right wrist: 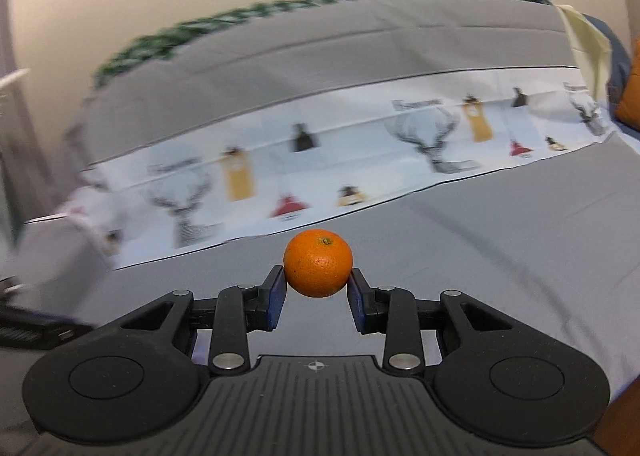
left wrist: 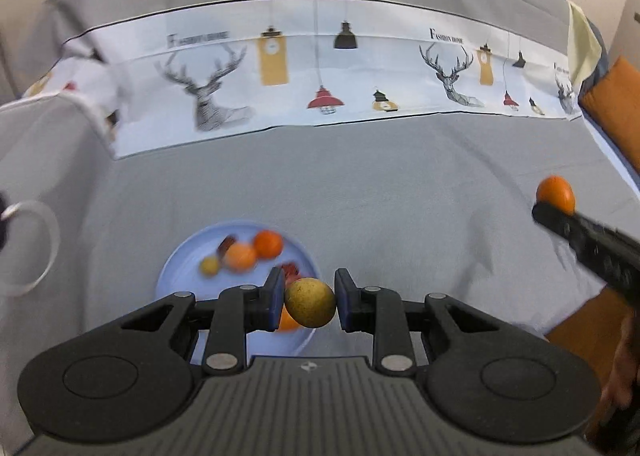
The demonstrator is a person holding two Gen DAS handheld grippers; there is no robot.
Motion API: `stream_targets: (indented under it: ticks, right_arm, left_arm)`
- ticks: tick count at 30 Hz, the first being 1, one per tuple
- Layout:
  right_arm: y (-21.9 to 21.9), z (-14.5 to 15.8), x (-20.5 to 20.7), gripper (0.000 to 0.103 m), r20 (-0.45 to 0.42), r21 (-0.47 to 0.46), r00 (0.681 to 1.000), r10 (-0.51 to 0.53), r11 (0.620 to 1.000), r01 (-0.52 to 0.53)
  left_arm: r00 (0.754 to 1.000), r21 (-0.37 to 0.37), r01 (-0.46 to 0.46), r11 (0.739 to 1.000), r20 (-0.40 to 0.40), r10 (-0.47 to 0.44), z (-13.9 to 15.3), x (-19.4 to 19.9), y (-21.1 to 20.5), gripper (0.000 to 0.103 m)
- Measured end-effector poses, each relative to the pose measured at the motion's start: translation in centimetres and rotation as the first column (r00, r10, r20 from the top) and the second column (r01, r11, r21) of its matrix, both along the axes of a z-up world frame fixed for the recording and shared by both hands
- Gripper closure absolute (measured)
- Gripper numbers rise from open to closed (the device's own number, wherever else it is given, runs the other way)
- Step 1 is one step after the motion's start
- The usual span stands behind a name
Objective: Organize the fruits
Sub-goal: 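Carry the yellow fruit in the left tool while the right tool carries the tangerine to the plate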
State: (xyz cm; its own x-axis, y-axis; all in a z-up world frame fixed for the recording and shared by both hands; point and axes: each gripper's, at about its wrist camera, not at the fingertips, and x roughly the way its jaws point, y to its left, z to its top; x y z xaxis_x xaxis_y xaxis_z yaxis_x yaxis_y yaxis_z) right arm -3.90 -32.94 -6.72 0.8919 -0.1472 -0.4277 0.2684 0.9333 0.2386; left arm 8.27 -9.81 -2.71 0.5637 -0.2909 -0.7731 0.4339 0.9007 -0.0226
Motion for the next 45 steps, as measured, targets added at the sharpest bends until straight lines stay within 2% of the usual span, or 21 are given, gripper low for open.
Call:
stream_targets:
  ticks: [7,9,15,22,32,45]
  right_arm:
    - [8.5,2.1,-6.6,0.068,0.004,-0.006,0.988,0.151,0.988,-0.151]
    - [10.6,2.3,-7.9,0.068,0.0,-0.041,0.983,0.183,0.982,-0.183]
    - [14.5,3.1,-10.4,0.068,0.011,-0.098,0.977,0.214,0.972,-0.212]
    - [15.8,3.8,-11.0,0.068,0.042,-0.134,0.971,0.237,0.964,-0.229]
    - [16.1,4.0,-11.2,0.068,0.043,-0.151,0.97,0.238,0.962,-0.229]
    - [16.5,3.1,-9.1,0.068,-0.014,-0.127,0.965,0.262,0.957,-0.261]
  left_arm:
    - [0.998,-0.034,-0.067,0.997,0.018,0.068,2.0,-5.8,6.7,0.074]
    - [0.996,-0.045,-0.089,0.995,0.011,0.09,2.1,-7.0,8.4,0.074]
    - [0.993,-0.072,-0.118,0.99,-0.005,0.118,2.1,-9.7,11.5,0.074]
    - [0.991,-0.1,-0.127,0.987,0.022,0.13,2.8,-11.2,12.8,0.074]
    - [0.991,-0.109,-0.132,0.985,0.021,0.135,2.8,-10.9,12.8,0.074]
    - [0.983,-0.09,-0.185,0.979,-0.001,0.185,2.2,-9.2,13.9,0.074]
